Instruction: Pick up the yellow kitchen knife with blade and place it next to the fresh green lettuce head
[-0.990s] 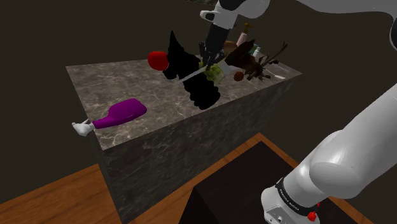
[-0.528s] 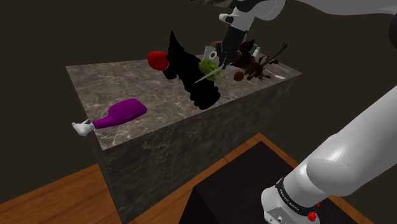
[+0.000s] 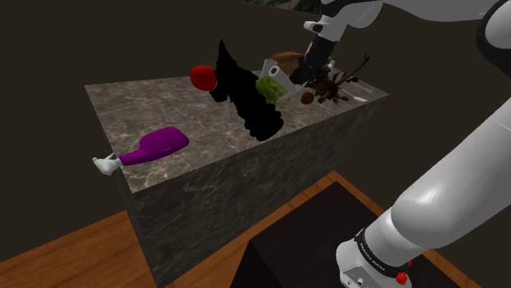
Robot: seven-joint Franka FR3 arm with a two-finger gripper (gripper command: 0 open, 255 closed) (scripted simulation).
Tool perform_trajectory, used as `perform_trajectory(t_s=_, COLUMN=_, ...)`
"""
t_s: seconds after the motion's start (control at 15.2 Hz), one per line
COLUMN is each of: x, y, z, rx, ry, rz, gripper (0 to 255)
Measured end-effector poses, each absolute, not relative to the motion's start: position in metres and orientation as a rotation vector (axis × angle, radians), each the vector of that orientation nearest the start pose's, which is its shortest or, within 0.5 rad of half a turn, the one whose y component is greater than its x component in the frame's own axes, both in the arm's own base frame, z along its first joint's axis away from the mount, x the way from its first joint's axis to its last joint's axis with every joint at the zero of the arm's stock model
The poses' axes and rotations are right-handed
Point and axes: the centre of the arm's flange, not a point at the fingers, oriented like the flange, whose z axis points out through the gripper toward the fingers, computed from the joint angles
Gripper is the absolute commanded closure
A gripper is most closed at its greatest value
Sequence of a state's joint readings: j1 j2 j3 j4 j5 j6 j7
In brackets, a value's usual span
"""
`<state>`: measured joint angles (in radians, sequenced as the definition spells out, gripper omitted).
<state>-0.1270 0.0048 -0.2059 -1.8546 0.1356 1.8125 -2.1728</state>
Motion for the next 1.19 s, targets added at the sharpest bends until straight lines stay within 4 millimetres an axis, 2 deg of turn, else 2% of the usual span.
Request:
perform_trajectory(t_s=0.2, x=0.530, y=-0.180, z=0.498, rx=1.996, ry=2.529, rz=0.175, gripper=255)
perform_trajectory(t_s=1.19, x=0.530, y=-0.180, z=0.418, rx=1.996, ry=2.528, rz=0.176, gripper=255)
